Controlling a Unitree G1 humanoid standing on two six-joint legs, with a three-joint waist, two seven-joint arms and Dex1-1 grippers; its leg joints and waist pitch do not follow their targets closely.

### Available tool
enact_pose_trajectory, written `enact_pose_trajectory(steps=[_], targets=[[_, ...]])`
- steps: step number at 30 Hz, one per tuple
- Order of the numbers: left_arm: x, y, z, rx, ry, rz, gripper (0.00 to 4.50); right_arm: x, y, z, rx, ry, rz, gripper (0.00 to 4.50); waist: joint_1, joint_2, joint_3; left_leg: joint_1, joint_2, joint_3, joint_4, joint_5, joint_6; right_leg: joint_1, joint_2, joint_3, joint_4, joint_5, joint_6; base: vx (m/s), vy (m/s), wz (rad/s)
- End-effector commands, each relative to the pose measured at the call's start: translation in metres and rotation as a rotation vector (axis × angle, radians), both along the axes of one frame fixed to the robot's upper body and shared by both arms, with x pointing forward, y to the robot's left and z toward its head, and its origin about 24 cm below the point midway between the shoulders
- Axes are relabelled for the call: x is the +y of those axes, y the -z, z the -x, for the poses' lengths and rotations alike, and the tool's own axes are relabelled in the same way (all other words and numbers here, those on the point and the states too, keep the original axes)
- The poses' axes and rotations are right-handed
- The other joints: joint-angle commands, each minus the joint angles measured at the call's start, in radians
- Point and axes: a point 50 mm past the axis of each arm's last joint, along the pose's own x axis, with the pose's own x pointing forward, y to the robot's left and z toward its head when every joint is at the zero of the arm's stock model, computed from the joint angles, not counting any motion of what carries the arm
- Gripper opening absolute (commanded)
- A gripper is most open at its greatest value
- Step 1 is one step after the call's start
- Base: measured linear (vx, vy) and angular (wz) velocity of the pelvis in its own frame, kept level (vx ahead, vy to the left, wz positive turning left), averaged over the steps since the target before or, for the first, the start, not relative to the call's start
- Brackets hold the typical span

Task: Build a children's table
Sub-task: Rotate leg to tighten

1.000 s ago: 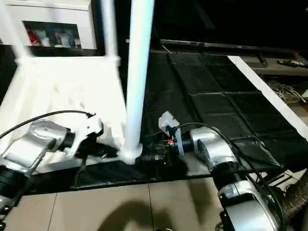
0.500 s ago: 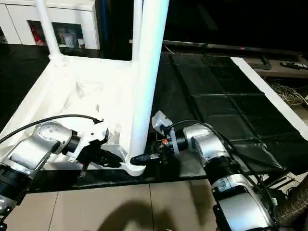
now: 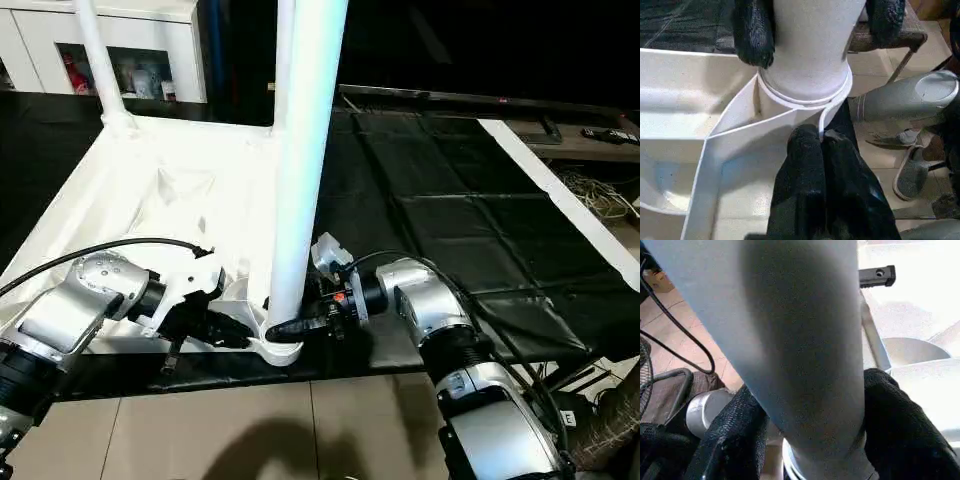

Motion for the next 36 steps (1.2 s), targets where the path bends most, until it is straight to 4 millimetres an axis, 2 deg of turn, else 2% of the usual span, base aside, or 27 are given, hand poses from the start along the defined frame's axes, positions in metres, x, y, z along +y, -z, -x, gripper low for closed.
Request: enact_pose_trajectory(steps=[1,3,6,8,9,10,11,12,13,14,15,16,18,19,20,21,23,24,25,26,28,32,33,34,35,36], targets=[[-0.008,0.002,0.002,0.015,0.036,0.000,0.00,0.001,-0.002,-0.001,0.011,-0.004,-0.008,2.31,-0.005,0.014,-0.063,-0.026,-0.055,0.057,-0.070,-0.133,0.032,0.087,-0.018,0.031,-0.055,-0.252,-0.198,0.000,0.000,0.00],[-0.008,0.002,0.001,0.015,0.010,0.010,0.00,0.003,-0.002,0.000,0.016,0.006,-0.020,2.27,-0.005,0.020,-0.063,-0.024,-0.055,0.057,-0.070,-0.140,0.029,0.085,-0.016,0.032,-0.056,-0.257,-0.196,0.000,0.000,0.00],[-0.014,0.002,-0.008,-0.008,-0.161,0.079,0.00,0.010,0.003,0.001,0.023,0.090,-0.012,2.25,-0.005,0.016,-0.061,-0.023,-0.056,0.059,-0.069,-0.145,0.022,0.085,-0.014,0.033,-0.059,-0.271,-0.187,0.000,0.000,0.00],[-0.014,0.002,-0.008,-0.008,-0.161,0.079,0.00,0.010,0.003,0.001,0.023,0.090,-0.012,2.21,-0.004,0.016,-0.060,-0.025,-0.058,0.057,-0.069,-0.152,0.021,0.085,-0.015,0.031,-0.061,-0.303,-0.176,0.000,0.000,0.00],[-0.019,0.002,-0.014,-0.024,-0.268,0.115,0.00,0.023,0.010,-0.001,0.006,0.219,0.015,2.21,-0.008,0.016,-0.059,-0.027,-0.060,0.057,-0.069,-0.170,0.019,0.085,-0.014,0.030,-0.067,-0.357,-0.151,0.000,0.000,0.00],[-0.019,0.002,-0.014,-0.024,-0.268,0.115,0.00,0.023,0.010,-0.001,0.006,0.219,0.015,2.18,-0.012,0.015,-0.057,-0.029,-0.060,0.058,-0.068,-0.168,0.013,0.083,-0.014,0.032,-0.067,-0.359,-0.147,0.000,0.000,0.00],[-0.022,0.002,-0.016,-0.032,-0.312,0.130,0.00,0.029,0.013,-0.003,-0.001,0.279,0.027,2.15,-0.019,0.011,-0.057,-0.036,-0.065,0.053,-0.069,-0.176,0.007,0.090,-0.014,0.026,-0.070,-0.416,-0.122,0.000,0.000,0.00],[-0.022,0.002,-0.016,-0.032,-0.312,0.130,0.00,0.029,0.013,-0.003,-0.001,0.279,0.027,2.13,-0.019,0.011,-0.057,-0.036,-0.065,0.053,-0.069,-0.176,0.007,0.090,-0.014,0.026,-0.070,-0.416,-0.122,0.000,0.000,0.00],[-0.026,0.001,-0.020,-0.043,-0.380,0.160,0.00,0.038,0.015,-0.007,-0.002,0.362,0.035,2.11,-0.030,0.010,-0.057,-0.036,-0.068,0.053,-0.067,-0.186,0.003,0.086,-0.014,0.023,-0.080,-0.488,-0.083,0.000,0.000,0.00],[-0.030,-0.001,-0.024,-0.056,-0.450,0.185,0.00,0.047,0.015,-0.013,0.008,0.456,0.039,2.09,-0.040,0.008,-0.056,-0.034,-0.070,0.053,-0.065,-0.189,0.000,0.081,-0.013,0.021,-0.084,-0.514,-0.070,0.000,0.000,0.00],[-0.032,-0.002,-0.026,-0.062,-0.485,0.195,0.00,0.051,0.014,-0.016,0.011,0.504,0.044,2.07,-0.049,0.008,-0.056,-0.039,-0.074,0.050,-0.063,-0.195,0.001,0.084,-0.013,0.014,-0.089,-0.552,-0.053,0.000,0.000,0.00],[-0.036,-0.004,-0.030,-0.070,-0.546,0.210,0.00,0.060,0.013,-0.021,0.012,0.588,0.056,2.05,-0.054,0.008,-0.056,-0.040,-0.075,0.051,-0.062,-0.199,0.001,0.083,-0.012,0.013,-0.091,-0.566,-0.046,0.000,0.000,0.00],[-0.040,-0.005,-0.033,-0.088,-0.603,0.218,0.00,0.067,0.011,-0.025,0.010,0.642,0.053,2.04,-0.070,0.012,-0.058,-0.044,-0.075,0.046,-0.062,-0.201,0.006,0.083,-0.014,0.007,-0.096,-0.575,-0.031,0.000,0.000,0.00],[-0.043,-0.007,-0.035,-0.099,-0.638,0.225,0.00,0.073,0.008,-0.027,0.010,0.683,0.043,2.03,-0.073,0.006,-0.059,-0.044,-0.074,0.046,-0.062,-0.200,0.008,0.082,-0.013,0.005,-0.096,-0.565,-0.032,0.000,0.000,0.00],[-0.046,-0.009,-0.038,-0.114,-0.681,0.233,0.00,0.079,0.006,-0.028,0.020,0.723,0.032,2.01,-0.075,0.009,-0.059,-0.041,-0.073,0.046,-0.063,-0.199,0.009,0.081,-0.012,0.006,-0.094,-0.548,-0.039,0.000,0.000,0.00],[-0.049,-0.010,-0.039,-0.124,-0.708,0.240,0.00,0.084,0.005,-0.028,0.022,0.747,0.030,2.01,-0.077,0.008,-0.060,-0.035,-0.072,0.047,-0.065,-0.203,0.016,0.078,-0.008,0.006,-0.094,-0.500,-0.056,0.000,0.000,0.00],[-0.051,-0.011,-0.039,-0.127,-0.713,0.241,0.00,0.086,0.004,-0.029,0.020,0.765,0.031,2.01,-0.078,0.010,-0.060,-0.035,-0.069,0.047,-0.068,-0.199,0.023,0.077,-0.008,0.011,-0.088,-0.456,-0.075,0.000,0.000,0.00],[-0.051,-0.012,-0.039,-0.137,-0.710,0.235,0.00,0.087,0.004,-0.029,0.031,0.773,0.014,2.35,-0.077,0.009,-0.062,-0.031,-0.066,0.049,-0.070,-0.186,0.033,0.076,-0.008,0.016,-0.080,-0.388,-0.107,0.000,0.000,0.00],[-0.051,-0.012,-0.039,-0.137,-0.710,0.235,0.00,0.087,0.004,-0.029,0.031,0.773,0.014,2.35,-0.077,0.009,-0.062,-0.031,-0.066,0.049,-0.070,-0.186,0.033,0.076,-0.008,0.016,-0.080,-0.388,-0.107,0.000,0.000,0.00],[-0.049,-0.012,-0.038,-0.138,-0.694,0.231,0.00,0.085,0.005,-0.027,0.018,0.745,0.008,2.56,-0.074,0.012,-0.063,-0.028,-0.065,0.051,-0.069,-0.176,0.041,0.075,-0.007,0.019,-0.076,-0.343,-0.129,0.051,-0.002,0.05],[-0.047,-0.012,-0.037,-0.138,-0.683,0.229,0.00,0.083,0.005,-0.026,0.013,0.735,0.005,2.79,-0.069,0.011,-0.066,-0.027,-0.065,0.055,-0.068,-0.135,0.056,0.081,-0.008,0.024,-0.066,-0.253,-0.171,0.051,-0.007,0.05],[-0.042,-0.009,-0.032,-0.125,-0.636,0.211,0.00,0.073,0.008,-0.024,-0.005,0.714,-0.008,3.07,-0.064,0.014,-0.069,-0.030,-0.066,0.054,-0.068,-0.060,0.066,0.090,-0.009,0.027,-0.053,-0.146,-0.211,0.000,0.000,0.00],[-0.040,-0.008,-0.031,-0.120,-0.619,0.203,0.00,0.068,0.008,-0.024,-0.008,0.711,-0.014,3.25,-0.064,0.014,-0.068,-0.030,-0.066,0.054,-0.069,-0.061,0.067,0.090,-0.009,0.027,-0.053,-0.144,-0.214,0.000,0.000,0.00],[-0.035,-0.005,-0.026,-0.110,-0.574,0.186,0.00,0.055,0.009,-0.024,-0.016,0.698,-0.031,3.34,-0.062,0.017,-0.067,-0.027,-0.064,0.054,-0.069,-0.081,0.072,0.090,-0.010,0.027,-0.055,-0.150,-0.222,0.000,0.000,0.00],[-0.035,-0.005,-0.026,-0.110,-0.574,0.186,0.00,0.055,0.009,-0.024,-0.016,0.698,-0.031,3.34,-0.062,0.017,-0.067,-0.027,-0.064,0.054,-0.069,-0.081,0.072,0.090,-0.010,0.027,-0.055,-0.150,-0.222,0.000,0.000,0.00],[-0.033,-0.004,-0.024,-0.100,-0.552,0.178,0.00,0.047,0.010,-0.024,-0.016,0.692,-0.039,3.53,-0.059,0.017,-0.065,-0.025,-0.061,0.056,-0.071,-0.099,0.074,0.088,-0.011,0.028,-0.057,-0.160,-0.226,0.000,0.000,0.00]])
